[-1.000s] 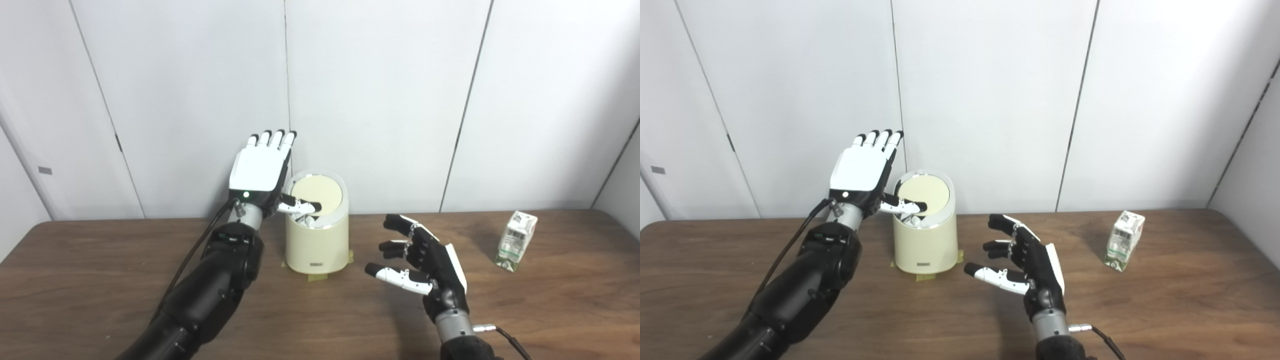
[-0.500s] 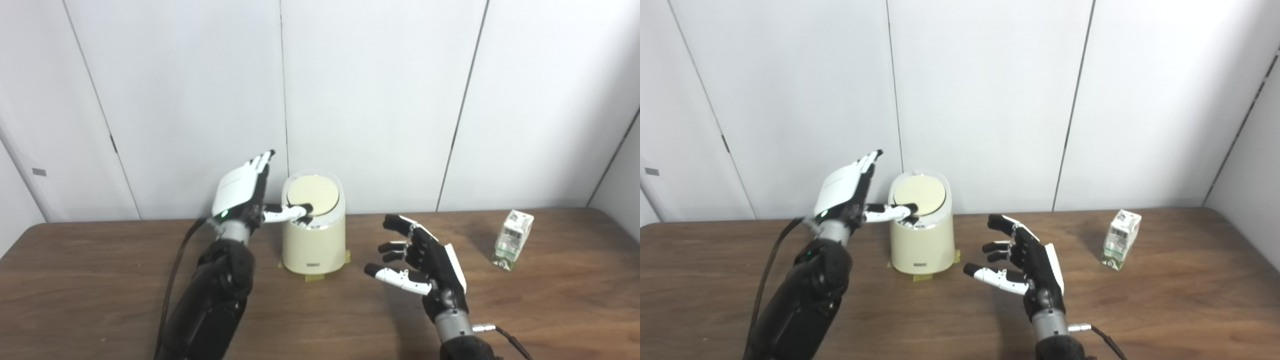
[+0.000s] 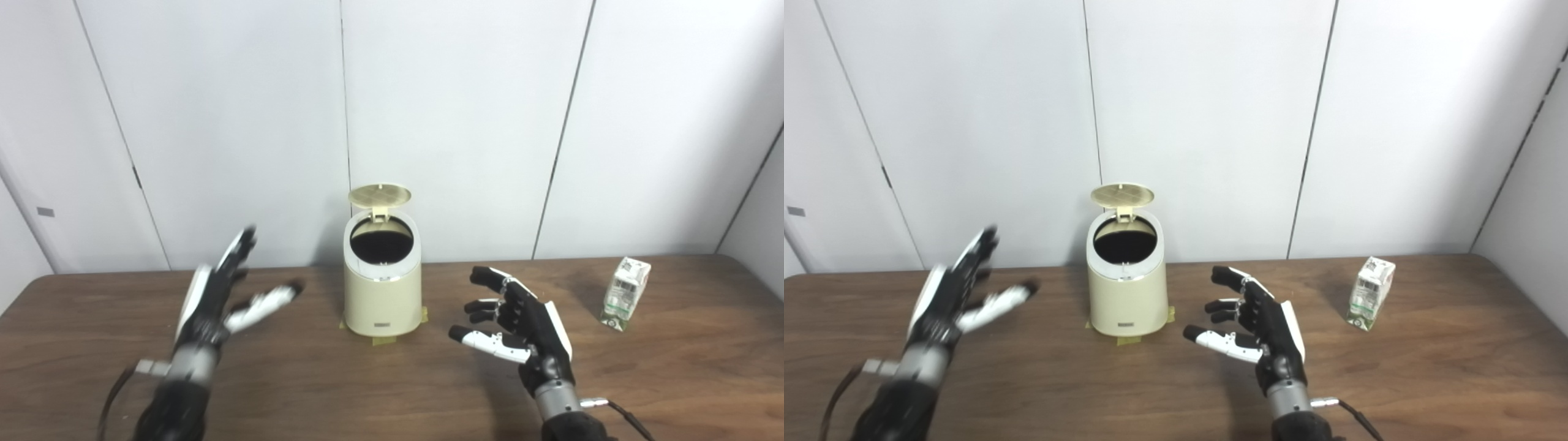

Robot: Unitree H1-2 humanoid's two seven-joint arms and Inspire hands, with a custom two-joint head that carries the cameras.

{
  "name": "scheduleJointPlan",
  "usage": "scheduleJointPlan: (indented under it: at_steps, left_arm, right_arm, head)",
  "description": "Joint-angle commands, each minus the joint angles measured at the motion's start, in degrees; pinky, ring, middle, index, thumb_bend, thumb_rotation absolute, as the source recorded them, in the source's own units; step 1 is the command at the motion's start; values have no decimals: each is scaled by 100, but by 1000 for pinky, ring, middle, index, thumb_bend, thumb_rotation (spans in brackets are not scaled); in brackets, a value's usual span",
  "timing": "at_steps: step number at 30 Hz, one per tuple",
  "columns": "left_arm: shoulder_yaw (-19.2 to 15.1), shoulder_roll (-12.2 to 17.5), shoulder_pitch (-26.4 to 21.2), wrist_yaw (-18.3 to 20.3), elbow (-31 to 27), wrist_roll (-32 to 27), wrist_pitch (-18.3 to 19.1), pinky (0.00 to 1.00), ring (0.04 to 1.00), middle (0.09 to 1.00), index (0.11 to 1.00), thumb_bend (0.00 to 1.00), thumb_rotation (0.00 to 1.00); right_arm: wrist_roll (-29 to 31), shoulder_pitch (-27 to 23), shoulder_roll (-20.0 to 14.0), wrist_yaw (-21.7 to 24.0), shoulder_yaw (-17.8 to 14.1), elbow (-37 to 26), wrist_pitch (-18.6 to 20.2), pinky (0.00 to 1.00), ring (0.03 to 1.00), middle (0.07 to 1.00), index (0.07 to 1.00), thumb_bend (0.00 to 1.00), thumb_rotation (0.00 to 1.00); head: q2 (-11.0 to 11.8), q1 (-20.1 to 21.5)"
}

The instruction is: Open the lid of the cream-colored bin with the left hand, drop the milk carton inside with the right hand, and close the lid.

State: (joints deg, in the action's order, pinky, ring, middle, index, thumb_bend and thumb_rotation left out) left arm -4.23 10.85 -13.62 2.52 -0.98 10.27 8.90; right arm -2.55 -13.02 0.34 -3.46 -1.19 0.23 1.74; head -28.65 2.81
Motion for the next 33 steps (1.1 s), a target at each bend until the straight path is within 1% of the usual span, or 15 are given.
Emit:
scheduleJointPlan:
  at_steps: [1, 3, 6, 9, 10, 12, 15, 17, 20, 22, 24, 25, 27, 30, 33]
  left_arm:
    - [-4, -19, -85, -125, -25, -93, -523, 758, 803, 828, 874, 922, 332]
    - [-6, -70, 71, -201, 54, -132, -714, 678, 731, 778, 836, 861, 275]
    - [14, -138, 228, -258, 220, -191, -1039, 615, 685, 733, 793, 820, 206]
    - [21, -208, 285, -319, 349, -228, -1295, 609, 688, 731, 768, 805, 189]
    - [20, -227, 294, -341, 385, -229, -1377, 608, 690, 734, 766, 800, 185]
    - [19, -244, 297, -363, 452, -232, -1504, 614, 696, 740, 764, 794, 185]
    - [-10, -246, 306, -361, 510, -288, -1608, 632, 709, 748, 765, 790, 181]
    - [-32, -210, 311, -339, 534, -330, -1630, 635, 718, 757, 775, 784, 175]
    - [-51, -98, 285, -329, 686, -312, -1787, 645, 725, 763, 777, 762, 151]
    - [-65, -20, 260, -316, 830, -344, -1916, 658, 731, 768, 779, 758, 154]
    - [-84, 32, 249, -301, 901, -392, -1956, 673, 739, 773, 782, 743, 135]
    - [-93, 53, 243, -304, 928, -407, -1972, 677, 742, 776, 784, 722, 97]
    - [-105, 102, 230, -306, 971, -409, -1982, 672, 738, 775, 783, 715, 91]
    - [-139, 132, 232, -308, 927, -417, -1766, 646, 737, 778, 775, 715, 114]
    - [-152, 159, 233, -289, 914, -423, -1699, 643, 742, 782, 780, 720, 139]
  right_arm:
    - [79, -200, -9, 16, -33, -195, -163, 565, 602, 771, 736, 756, 0]
    - [150, -198, -31, 40, -77, -207, -145, 579, 603, 776, 732, 756, 0]
    - [135, -244, -184, 86, -119, -175, -284, 588, 595, 783, 737, 746, 15]
    - [201, -285, -330, 126, -219, -150, -343, 550, 616, 779, 739, 766, 64]
    - [204, -309, -453, 160, -267, -106, -381, 542, 624, 778, 740, 770, 72]
    - [129, -349, -659, 182, -314, -2, -513, 561, 697, 789, 742, 778, 103]
    - [-110, -453, -1098, 102, -431, 219, -678, 603, 732, 790, 750, 790, 123]
    - [-193, -491, -1320, 86, -510, 132, -536, 612, 723, 788, 753, 798, 132]
    - [-356, -539, -1534, 3, -660, -328, -92, 617, 727, 782, 750, 770, 60]
    - [-461, -586, -1596, -156, -804, -500, -67, 607, 703, 767, 741, 746, 12]
    - [-559, -667, -1736, -337, -965, -362, -409, 585, 662, 744, 727, 726, 3]
    - [-624, -719, -1811, -438, -1051, -244, -574, 562, 631, 727, 715, 720, 0]
    - [-747, -821, -1938, -608, -1193, -36, -760, 565, 630, 721, 712, 724, 0]
    - [-1103, -958, -2122, -836, -1293, 104, -590, 599, 667, 733, 730, 734, 28]
    - [-1251, -1078, -2292, -970, -1349, 336, -504, 668, 733, 772, 756, 734, 51]
  head:
    - [-1, 2]
    - [5, 9]
    - [28, 28]
    - [65, 104]
    - [87, 179]
    - [161, 382]
    - [263, 689]
    - [345, 977]
    - [443, 1320]
    - [497, 1526]
    - [539, 1707]
    - [558, 1804]
    - [575, 1919]
    - [578, 2055]
    - [569, 2142]
